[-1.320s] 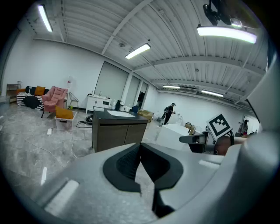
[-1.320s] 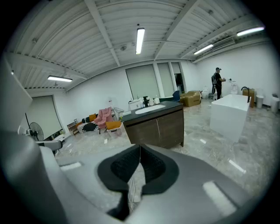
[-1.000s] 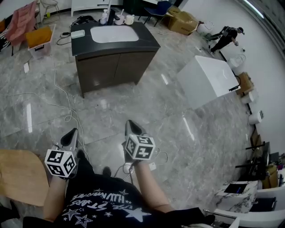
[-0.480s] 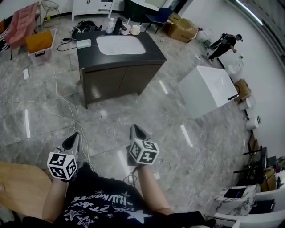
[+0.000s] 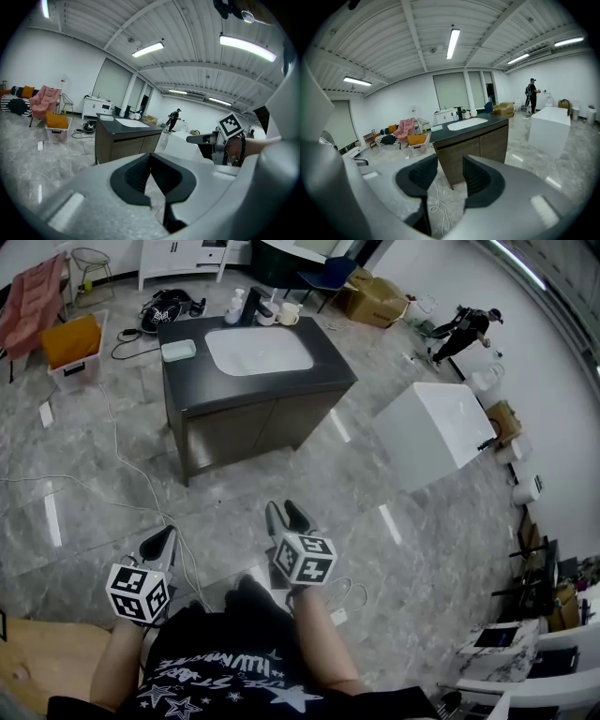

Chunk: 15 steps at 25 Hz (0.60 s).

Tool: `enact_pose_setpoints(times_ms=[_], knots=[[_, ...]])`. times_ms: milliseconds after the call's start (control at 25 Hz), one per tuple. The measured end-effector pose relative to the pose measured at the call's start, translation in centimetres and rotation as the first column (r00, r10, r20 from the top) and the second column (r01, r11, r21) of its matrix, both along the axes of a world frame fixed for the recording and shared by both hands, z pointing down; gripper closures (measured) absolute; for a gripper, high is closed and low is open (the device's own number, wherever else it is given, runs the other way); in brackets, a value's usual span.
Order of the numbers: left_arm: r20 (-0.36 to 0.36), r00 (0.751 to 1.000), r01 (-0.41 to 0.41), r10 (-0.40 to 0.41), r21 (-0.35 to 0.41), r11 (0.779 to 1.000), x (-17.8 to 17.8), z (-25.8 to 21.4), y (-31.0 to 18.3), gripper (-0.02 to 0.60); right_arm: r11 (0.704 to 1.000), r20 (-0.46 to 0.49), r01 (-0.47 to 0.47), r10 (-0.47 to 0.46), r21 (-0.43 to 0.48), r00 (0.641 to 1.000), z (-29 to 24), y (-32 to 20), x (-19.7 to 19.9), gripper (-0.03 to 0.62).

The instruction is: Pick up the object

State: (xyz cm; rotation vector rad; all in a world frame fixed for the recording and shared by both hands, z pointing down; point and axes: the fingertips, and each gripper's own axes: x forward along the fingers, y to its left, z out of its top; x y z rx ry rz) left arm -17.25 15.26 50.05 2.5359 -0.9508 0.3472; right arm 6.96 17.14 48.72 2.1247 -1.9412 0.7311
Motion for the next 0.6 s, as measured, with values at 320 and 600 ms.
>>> enact_pose_setpoints(times_ms=[320, 600], knots=[[0.034, 0.996, 0.083, -0.081, -0.047, 0.995, 0.3, 2.1, -6.3, 0.572, 0.997, 0.030, 0.055, -0.054, -0.045, 0.998, 3.0, -7.6, 1.9, 0.381], [0.080, 0.970, 0.233, -0.231, -0.023, 0.972, 2.5, 1.6, -15.9, 0.572, 0.987, 0.057, 0.160, -0.159, -0.020, 0.986, 3.2, -21.2, 6.2, 0.381]])
